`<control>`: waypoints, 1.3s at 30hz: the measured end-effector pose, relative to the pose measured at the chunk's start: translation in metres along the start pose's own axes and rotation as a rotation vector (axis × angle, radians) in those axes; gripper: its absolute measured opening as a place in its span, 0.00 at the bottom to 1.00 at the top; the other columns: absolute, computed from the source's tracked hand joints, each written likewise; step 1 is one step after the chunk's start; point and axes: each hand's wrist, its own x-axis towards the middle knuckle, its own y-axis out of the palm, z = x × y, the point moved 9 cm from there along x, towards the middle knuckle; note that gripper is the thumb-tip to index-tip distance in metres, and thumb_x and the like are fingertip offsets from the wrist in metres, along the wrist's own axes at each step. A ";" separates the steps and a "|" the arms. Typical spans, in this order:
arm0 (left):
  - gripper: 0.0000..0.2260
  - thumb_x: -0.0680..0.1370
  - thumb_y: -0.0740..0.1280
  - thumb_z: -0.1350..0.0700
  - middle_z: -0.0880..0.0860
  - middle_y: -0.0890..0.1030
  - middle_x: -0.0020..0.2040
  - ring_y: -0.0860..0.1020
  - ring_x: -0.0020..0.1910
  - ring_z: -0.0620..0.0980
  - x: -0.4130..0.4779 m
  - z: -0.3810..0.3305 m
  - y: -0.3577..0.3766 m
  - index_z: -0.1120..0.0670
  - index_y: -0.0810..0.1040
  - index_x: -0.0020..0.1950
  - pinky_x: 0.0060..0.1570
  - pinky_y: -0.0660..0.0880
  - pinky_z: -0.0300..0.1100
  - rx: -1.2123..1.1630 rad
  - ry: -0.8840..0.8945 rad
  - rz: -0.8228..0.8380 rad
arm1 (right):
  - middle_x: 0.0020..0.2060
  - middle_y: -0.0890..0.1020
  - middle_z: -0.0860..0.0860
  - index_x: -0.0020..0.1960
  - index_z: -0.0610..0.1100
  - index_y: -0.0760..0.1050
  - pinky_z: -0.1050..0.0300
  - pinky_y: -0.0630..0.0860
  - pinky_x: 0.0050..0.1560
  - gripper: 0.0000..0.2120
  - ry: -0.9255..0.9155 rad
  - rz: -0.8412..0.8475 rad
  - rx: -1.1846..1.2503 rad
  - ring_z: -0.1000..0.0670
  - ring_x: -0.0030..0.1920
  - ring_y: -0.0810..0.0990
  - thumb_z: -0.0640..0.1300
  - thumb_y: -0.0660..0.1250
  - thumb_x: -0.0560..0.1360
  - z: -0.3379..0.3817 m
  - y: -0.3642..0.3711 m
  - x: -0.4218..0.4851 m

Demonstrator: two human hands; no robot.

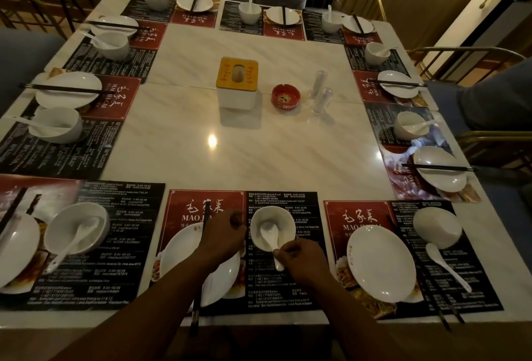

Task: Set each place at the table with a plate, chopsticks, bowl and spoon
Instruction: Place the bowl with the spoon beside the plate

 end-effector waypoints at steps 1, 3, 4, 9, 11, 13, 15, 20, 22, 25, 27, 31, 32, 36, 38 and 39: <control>0.14 0.75 0.68 0.61 0.44 0.82 0.48 0.79 0.50 0.45 0.000 0.001 0.000 0.46 0.79 0.56 0.53 0.77 0.44 -0.003 0.002 -0.002 | 0.40 0.83 0.51 0.47 0.45 0.79 0.68 0.75 0.29 0.06 0.007 -0.013 0.014 0.55 0.34 0.83 0.44 0.74 0.74 0.000 -0.001 0.000; 0.13 0.75 0.69 0.62 0.46 0.82 0.48 0.80 0.51 0.47 0.000 0.001 -0.001 0.44 0.77 0.51 0.55 0.78 0.47 -0.009 0.007 -0.009 | 0.41 0.84 0.49 0.47 0.45 0.77 0.64 0.77 0.30 0.08 0.021 -0.034 0.030 0.52 0.33 0.84 0.44 0.75 0.73 -0.001 -0.003 0.002; 0.13 0.75 0.69 0.62 0.47 0.82 0.48 0.80 0.51 0.48 0.000 0.001 0.000 0.44 0.76 0.50 0.56 0.78 0.48 -0.006 0.008 -0.012 | 0.41 0.84 0.48 0.47 0.45 0.76 0.63 0.78 0.30 0.09 0.026 -0.037 0.029 0.52 0.32 0.84 0.45 0.75 0.73 -0.002 -0.003 0.003; 0.15 0.75 0.68 0.62 0.47 0.82 0.47 0.80 0.50 0.49 -0.001 -0.001 0.004 0.40 0.74 0.43 0.55 0.79 0.50 -0.004 0.010 0.000 | 0.40 0.85 0.48 0.47 0.44 0.75 0.63 0.78 0.31 0.10 0.016 -0.012 -0.002 0.53 0.31 0.85 0.45 0.75 0.73 -0.004 0.000 0.005; 0.15 0.74 0.69 0.61 0.49 0.83 0.48 0.81 0.50 0.50 0.001 0.001 0.007 0.40 0.74 0.43 0.53 0.80 0.52 -0.007 0.002 0.010 | 0.40 0.84 0.49 0.47 0.45 0.75 0.65 0.77 0.31 0.10 0.005 -0.014 -0.009 0.54 0.31 0.85 0.46 0.75 0.73 -0.004 0.000 0.006; 0.15 0.74 0.70 0.61 0.49 0.83 0.50 0.81 0.50 0.49 0.001 0.001 0.010 0.40 0.75 0.48 0.52 0.81 0.52 -0.030 -0.009 0.030 | 0.39 0.84 0.50 0.46 0.45 0.76 0.65 0.77 0.31 0.11 -0.014 -0.014 -0.041 0.55 0.31 0.84 0.48 0.75 0.73 -0.002 0.000 0.007; 0.15 0.75 0.71 0.61 0.48 0.82 0.52 0.81 0.50 0.47 0.002 0.001 0.014 0.42 0.76 0.53 0.51 0.81 0.50 -0.044 -0.017 0.050 | 0.39 0.84 0.51 0.46 0.47 0.76 0.60 0.81 0.36 0.10 -0.025 -0.004 -0.069 0.54 0.33 0.85 0.52 0.74 0.74 -0.003 0.000 0.010; 0.17 0.76 0.70 0.60 0.47 0.81 0.55 0.80 0.51 0.44 0.006 0.003 0.019 0.50 0.78 0.65 0.50 0.79 0.42 -0.053 -0.032 0.059 | 0.43 0.82 0.53 0.47 0.49 0.74 0.58 0.80 0.42 0.06 -0.043 -0.101 -0.134 0.55 0.40 0.82 0.51 0.69 0.78 -0.010 -0.024 0.024; 0.17 0.77 0.70 0.60 0.48 0.82 0.57 0.80 0.52 0.44 0.007 0.002 0.021 0.50 0.78 0.65 0.53 0.79 0.43 -0.052 -0.038 0.066 | 0.44 0.80 0.55 0.51 0.49 0.74 0.66 0.72 0.37 0.05 -0.071 -0.137 -0.144 0.59 0.40 0.79 0.49 0.68 0.78 -0.007 -0.036 0.028; 0.18 0.76 0.71 0.61 0.49 0.82 0.57 0.81 0.52 0.45 0.005 0.003 0.023 0.49 0.78 0.65 0.53 0.81 0.48 -0.055 -0.055 0.074 | 0.45 0.79 0.57 0.59 0.53 0.74 0.63 0.75 0.42 0.11 -0.119 -0.062 -0.160 0.59 0.43 0.79 0.48 0.68 0.78 -0.002 -0.031 0.037; 0.19 0.75 0.71 0.62 0.49 0.82 0.56 0.82 0.50 0.46 0.004 0.003 0.024 0.47 0.78 0.64 0.50 0.82 0.51 -0.057 -0.056 0.078 | 0.44 0.79 0.59 0.60 0.53 0.75 0.57 0.79 0.47 0.12 -0.147 -0.044 -0.196 0.58 0.44 0.80 0.47 0.69 0.78 0.000 -0.029 0.042; 0.20 0.74 0.71 0.64 0.49 0.82 0.56 0.82 0.50 0.47 0.000 0.002 0.024 0.47 0.78 0.64 0.50 0.82 0.53 -0.052 -0.049 0.070 | 0.45 0.79 0.58 0.59 0.51 0.77 0.54 0.81 0.50 0.11 -0.181 -0.052 -0.243 0.57 0.45 0.80 0.45 0.70 0.77 0.002 -0.030 0.049; 0.20 0.75 0.71 0.64 0.49 0.82 0.56 0.82 0.50 0.47 0.000 0.002 0.025 0.47 0.78 0.63 0.51 0.82 0.53 -0.056 -0.049 0.072 | 0.46 0.80 0.57 0.59 0.51 0.77 0.54 0.81 0.50 0.12 -0.184 -0.050 -0.246 0.57 0.45 0.80 0.46 0.70 0.77 0.001 -0.031 0.051; 0.19 0.75 0.71 0.64 0.49 0.82 0.56 0.81 0.51 0.46 -0.002 0.003 0.025 0.48 0.78 0.63 0.52 0.82 0.51 -0.056 -0.052 0.061 | 0.48 0.81 0.55 0.61 0.50 0.77 0.61 0.77 0.44 0.13 -0.187 -0.037 -0.249 0.58 0.45 0.79 0.46 0.71 0.76 0.000 -0.031 0.055; 0.18 0.75 0.71 0.64 0.48 0.82 0.56 0.81 0.51 0.45 -0.002 0.003 0.025 0.47 0.78 0.62 0.52 0.82 0.51 -0.059 -0.053 0.056 | 0.47 0.81 0.56 0.61 0.50 0.77 0.63 0.75 0.43 0.13 -0.193 -0.036 -0.256 0.58 0.45 0.79 0.46 0.71 0.76 -0.001 -0.031 0.056; 0.18 0.75 0.71 0.64 0.48 0.83 0.56 0.81 0.51 0.44 -0.003 0.003 0.025 0.47 0.78 0.62 0.52 0.81 0.51 -0.058 -0.052 0.054 | 0.47 0.81 0.56 0.61 0.50 0.77 0.63 0.75 0.43 0.13 -0.194 -0.036 -0.263 0.59 0.44 0.79 0.46 0.71 0.76 -0.001 -0.031 0.056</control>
